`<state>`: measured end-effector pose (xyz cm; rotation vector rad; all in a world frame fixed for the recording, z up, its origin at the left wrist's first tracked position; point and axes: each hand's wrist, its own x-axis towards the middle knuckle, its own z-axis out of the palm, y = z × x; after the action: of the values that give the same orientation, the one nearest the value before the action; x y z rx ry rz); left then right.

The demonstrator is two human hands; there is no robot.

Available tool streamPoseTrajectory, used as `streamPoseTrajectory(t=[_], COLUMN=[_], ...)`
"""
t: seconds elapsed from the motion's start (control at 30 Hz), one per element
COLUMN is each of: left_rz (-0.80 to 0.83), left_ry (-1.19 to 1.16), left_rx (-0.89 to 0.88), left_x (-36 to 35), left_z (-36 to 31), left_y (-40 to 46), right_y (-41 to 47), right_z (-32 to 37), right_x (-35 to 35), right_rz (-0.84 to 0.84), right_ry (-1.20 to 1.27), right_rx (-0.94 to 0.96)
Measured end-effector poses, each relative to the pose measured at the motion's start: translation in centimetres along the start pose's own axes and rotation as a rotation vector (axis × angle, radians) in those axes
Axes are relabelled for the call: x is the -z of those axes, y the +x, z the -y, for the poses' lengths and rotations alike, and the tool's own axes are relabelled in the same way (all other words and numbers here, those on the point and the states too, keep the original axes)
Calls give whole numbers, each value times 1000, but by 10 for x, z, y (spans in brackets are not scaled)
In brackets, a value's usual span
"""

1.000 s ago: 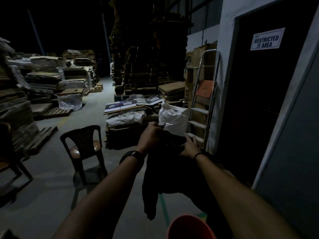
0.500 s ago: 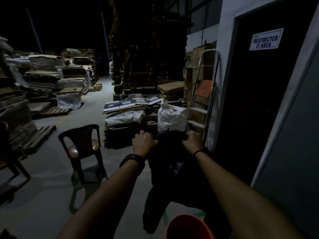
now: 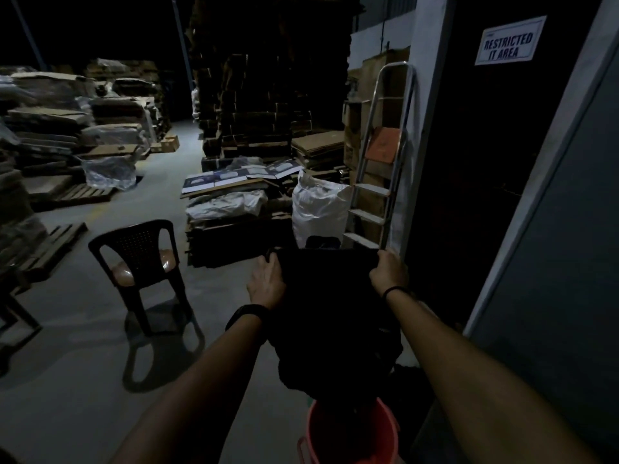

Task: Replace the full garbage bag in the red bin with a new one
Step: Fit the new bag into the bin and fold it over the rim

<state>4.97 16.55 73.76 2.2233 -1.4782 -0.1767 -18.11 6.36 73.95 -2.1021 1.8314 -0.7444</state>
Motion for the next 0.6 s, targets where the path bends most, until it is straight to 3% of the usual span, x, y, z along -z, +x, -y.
streamPoseTrajectory(t=[0.3, 0.6], left_rz=[20, 43], left_ry=[-55, -11], left_rx=[-23, -10], left_x=[-60, -102], left_z=[-11, -13], left_y=[-18, -37], right_y=[-9, -14], right_z=[-43, -81], right_x=[-27, -38], right_rz=[160, 355], right_ry=[-76, -85], right_rx=[-186, -223])
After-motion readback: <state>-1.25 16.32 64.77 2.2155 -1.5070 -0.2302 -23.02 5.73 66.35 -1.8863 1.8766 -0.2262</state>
